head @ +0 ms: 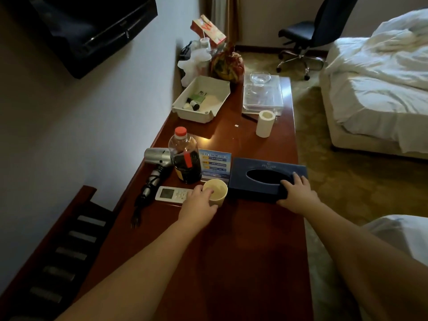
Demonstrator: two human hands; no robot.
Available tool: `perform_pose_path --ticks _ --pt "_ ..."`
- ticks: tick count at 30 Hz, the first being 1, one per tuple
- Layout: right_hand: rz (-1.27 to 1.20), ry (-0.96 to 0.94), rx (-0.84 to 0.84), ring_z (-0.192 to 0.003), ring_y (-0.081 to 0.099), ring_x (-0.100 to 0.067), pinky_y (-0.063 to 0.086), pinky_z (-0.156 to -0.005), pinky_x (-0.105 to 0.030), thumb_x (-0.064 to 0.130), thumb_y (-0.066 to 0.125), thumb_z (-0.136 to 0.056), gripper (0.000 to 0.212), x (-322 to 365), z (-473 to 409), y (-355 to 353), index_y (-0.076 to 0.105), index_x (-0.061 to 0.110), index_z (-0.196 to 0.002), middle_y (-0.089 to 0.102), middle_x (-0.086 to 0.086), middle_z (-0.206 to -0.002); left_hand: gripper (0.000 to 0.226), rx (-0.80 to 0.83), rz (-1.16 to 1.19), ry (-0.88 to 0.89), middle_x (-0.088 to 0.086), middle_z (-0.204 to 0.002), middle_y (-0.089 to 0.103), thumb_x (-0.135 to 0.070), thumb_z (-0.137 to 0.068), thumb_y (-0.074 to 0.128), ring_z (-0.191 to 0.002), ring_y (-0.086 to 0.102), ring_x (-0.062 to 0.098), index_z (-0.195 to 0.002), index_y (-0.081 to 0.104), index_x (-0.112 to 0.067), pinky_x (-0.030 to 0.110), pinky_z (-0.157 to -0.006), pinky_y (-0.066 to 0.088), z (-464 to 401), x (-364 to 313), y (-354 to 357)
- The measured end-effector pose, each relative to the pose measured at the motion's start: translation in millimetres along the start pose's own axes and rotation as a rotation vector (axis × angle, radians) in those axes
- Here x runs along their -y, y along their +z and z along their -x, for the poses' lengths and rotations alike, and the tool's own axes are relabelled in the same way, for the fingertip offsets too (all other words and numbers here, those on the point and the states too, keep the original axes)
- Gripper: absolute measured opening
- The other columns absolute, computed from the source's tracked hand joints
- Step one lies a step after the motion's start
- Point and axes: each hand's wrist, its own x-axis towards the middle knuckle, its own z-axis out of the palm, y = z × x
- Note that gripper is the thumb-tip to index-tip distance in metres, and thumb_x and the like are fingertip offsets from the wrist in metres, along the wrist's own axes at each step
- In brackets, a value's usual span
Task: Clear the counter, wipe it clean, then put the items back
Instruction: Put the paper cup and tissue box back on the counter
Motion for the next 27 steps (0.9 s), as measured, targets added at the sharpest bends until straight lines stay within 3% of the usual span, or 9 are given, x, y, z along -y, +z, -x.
perform_pose_path --ticks 4,7,11,18,27 --pt "-0.007 -0.014 -0.068 -0.146 -0.008 -0.033 0.035 -0.106 -0.051 0.058 0.061 -0.082 0.072 -4.9 -11.7 11.3 0.031 0.031 -0.143 -0.013 -0.005 -0.160 0.041 -0.052 -0.101 -0.023 0.001 -0.138 0.045 -0.034 -0.094 0.055 -0.127 0.038 0.022 -0.133 0.053 -0.022 0.039 -0.105 0.038 -12.5 1.1 9.2" --pt "-0.013 -0.022 -0.113 -0.146 -0.010 -0.032 0.034 -0.106 -0.052 0.061 0.064 -0.078 0.073 -6.8 -15.7 18.4 0.035 0.030 -0.138 -0.013 -0.005 -0.160 0.025 -0.079 -0.121 -0.032 -0.001 -0.125 0.053 -0.033 -0.095 0.052 -0.119 0.042 0.020 -0.115 0.062 -0.022 0.039 -0.101 0.039 -16.3 2.9 14.0" --pt "-0.040 -0.024 -0.161 -0.146 -0.009 -0.031 0.029 -0.107 -0.056 0.058 0.068 -0.076 0.068 -6.8 -16.3 23.4 0.040 0.028 -0.130 -0.010 -0.005 -0.160 0.018 -0.105 -0.085 -0.030 -0.002 -0.117 0.055 -0.029 -0.095 0.052 -0.116 0.042 0.019 -0.105 0.063 -0.020 0.037 -0.097 0.040 -14.1 6.7 18.6" --pt "-0.061 -0.023 -0.167 -0.146 -0.008 -0.030 0.030 -0.107 -0.055 0.056 0.071 -0.074 0.067 -5.6 -5.6 24.5 0.042 0.028 -0.127 -0.007 -0.005 -0.160 0.017 -0.115 -0.014 -0.037 -0.003 -0.130 0.053 -0.027 -0.095 0.054 -0.124 0.041 0.017 -0.106 0.064 -0.020 0.036 -0.101 0.041 17.8 11.2 21.3" --pt "-0.091 0.026 -0.156 -0.146 -0.006 -0.029 0.033 -0.103 -0.056 0.053 0.073 -0.074 0.057 4.6 63.4 51.4 0.046 0.027 -0.116 -0.006 -0.005 -0.160 0.019 -0.143 0.109 -0.086 -0.006 -0.130 0.052 -0.026 -0.096 0.054 -0.121 0.040 0.010 -0.111 0.064 -0.020 0.027 -0.098 0.040 101.5 41.9 21.6"
